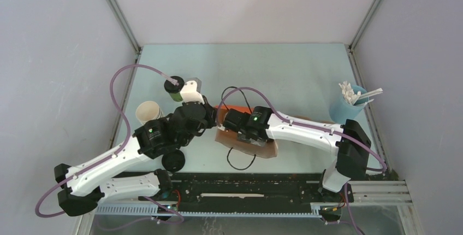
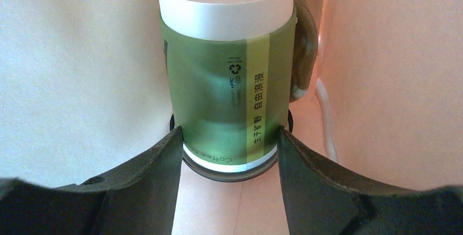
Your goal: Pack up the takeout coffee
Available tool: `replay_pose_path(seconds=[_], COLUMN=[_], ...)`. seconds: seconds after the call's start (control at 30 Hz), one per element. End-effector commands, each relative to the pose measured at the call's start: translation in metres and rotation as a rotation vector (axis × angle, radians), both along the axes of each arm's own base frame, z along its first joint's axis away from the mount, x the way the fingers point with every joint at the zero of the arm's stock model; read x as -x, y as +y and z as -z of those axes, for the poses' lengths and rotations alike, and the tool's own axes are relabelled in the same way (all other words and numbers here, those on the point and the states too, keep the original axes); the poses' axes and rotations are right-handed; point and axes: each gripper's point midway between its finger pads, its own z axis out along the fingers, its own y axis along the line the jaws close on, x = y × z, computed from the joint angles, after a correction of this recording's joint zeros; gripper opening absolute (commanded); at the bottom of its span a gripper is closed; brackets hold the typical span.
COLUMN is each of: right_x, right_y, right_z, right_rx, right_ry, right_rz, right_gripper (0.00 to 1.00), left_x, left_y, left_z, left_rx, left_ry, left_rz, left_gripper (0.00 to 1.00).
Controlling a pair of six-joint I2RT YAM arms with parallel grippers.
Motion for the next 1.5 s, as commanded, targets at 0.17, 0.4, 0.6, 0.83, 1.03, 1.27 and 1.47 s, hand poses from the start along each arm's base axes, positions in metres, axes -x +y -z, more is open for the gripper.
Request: replay_pose_path(seconds=[0.17, 0.4, 0.6, 0.83, 1.03, 1.27, 1.47], right_x=[0.001, 0.016, 0.022, 0.009, -0.009, -0.017, -0.025], right_y=[0.034, 0.053, 0.058, 0.053, 0.057, 0.048, 0.052], right_z=[-0.044, -0.073, -0.080, -0.049, -0.025, 0.001, 0.017], right_rx=[-0.292, -0.486, -0.546, -0.463, -0.356, -0.249, -0.230], right_ry=[-0.105, -0.139, -0.116, -0.072, -0.095, -0.066, -0.033], right_rz=[-0.062, -0.215, -0.273, -0.280, -0.264, -0.242, -0.256], right_gripper=[0.38, 0.37, 0.38, 0.69, 0.77, 0.88, 0.96], left_x=[-0.005, -0.014, -0.019, -0.010, -0.008, -0.007, -0.006], left_y=[-0.002, 0.008, 0.013, -0.014, -0.016, -0.015, -0.016], left_z=[-0.008, -0.009, -0.010, 0.000, -0.010, -0.008, -0.007], left_rx=[0.037, -0.045, -0.069, 0.012, 0.045, 0.021, 0.012], left_ry=[-0.036, -0.028, -0.018, -0.014, -0.051, -0.058, -0.060], left_rz=[-0.022, -0.073, -0.085, 0.052, 0.078, 0.097, 0.111], left_gripper=[0.00, 0.00, 0.00, 0.00, 0.00, 0.00, 0.00])
